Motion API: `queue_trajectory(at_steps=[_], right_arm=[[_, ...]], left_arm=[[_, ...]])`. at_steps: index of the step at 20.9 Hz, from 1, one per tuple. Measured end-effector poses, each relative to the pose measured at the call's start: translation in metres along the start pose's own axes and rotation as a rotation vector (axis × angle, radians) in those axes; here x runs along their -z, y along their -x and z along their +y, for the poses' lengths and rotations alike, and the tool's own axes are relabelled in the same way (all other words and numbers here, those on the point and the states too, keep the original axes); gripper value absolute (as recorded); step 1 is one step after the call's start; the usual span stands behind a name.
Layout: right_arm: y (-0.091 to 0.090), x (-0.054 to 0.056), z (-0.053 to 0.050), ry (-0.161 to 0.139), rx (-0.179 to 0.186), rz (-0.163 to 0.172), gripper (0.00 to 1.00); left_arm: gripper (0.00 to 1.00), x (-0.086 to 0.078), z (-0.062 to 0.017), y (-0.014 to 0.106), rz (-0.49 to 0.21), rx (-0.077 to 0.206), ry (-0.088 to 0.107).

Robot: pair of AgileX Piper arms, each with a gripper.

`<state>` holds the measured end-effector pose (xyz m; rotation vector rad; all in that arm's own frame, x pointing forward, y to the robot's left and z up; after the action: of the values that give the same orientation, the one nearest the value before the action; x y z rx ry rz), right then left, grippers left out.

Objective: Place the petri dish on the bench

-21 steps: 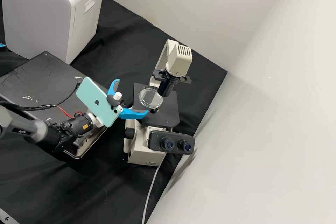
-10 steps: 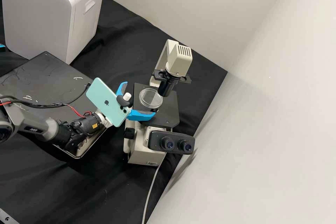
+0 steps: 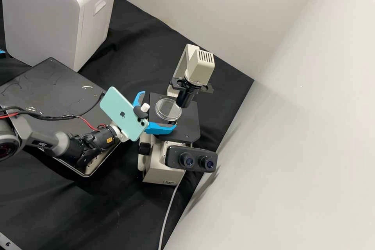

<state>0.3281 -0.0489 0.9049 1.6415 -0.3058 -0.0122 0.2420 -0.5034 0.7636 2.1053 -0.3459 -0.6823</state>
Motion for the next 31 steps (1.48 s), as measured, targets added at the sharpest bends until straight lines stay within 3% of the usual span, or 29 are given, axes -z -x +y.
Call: queue_trajectory(at_steps=[7,13,26,31], right_arm=[[-0.014,-0.007,-0.004,0.015,0.016,-0.021,1.0],[-0.025,-0.011,-0.008,0.063,0.027,-0.026,1.0],[-0.041,-0.016,-0.011,0.056,0.005,-0.025,1.0],[-0.042,-0.018,-0.012,0.07,0.002,-0.02,1.0]], left_arm=[[1.0,0.0,-0.0002,0.0,0.0,0.001,0.0],[1.0,0.0,-0.0002,0.0,0.0,0.001,-0.008],[1.0,-0.001,-0.0004,0.0,-0.005,0.001,-0.015],[1.0,-0.002,-0.0009,0.0,-0.009,0.003,-0.014]])
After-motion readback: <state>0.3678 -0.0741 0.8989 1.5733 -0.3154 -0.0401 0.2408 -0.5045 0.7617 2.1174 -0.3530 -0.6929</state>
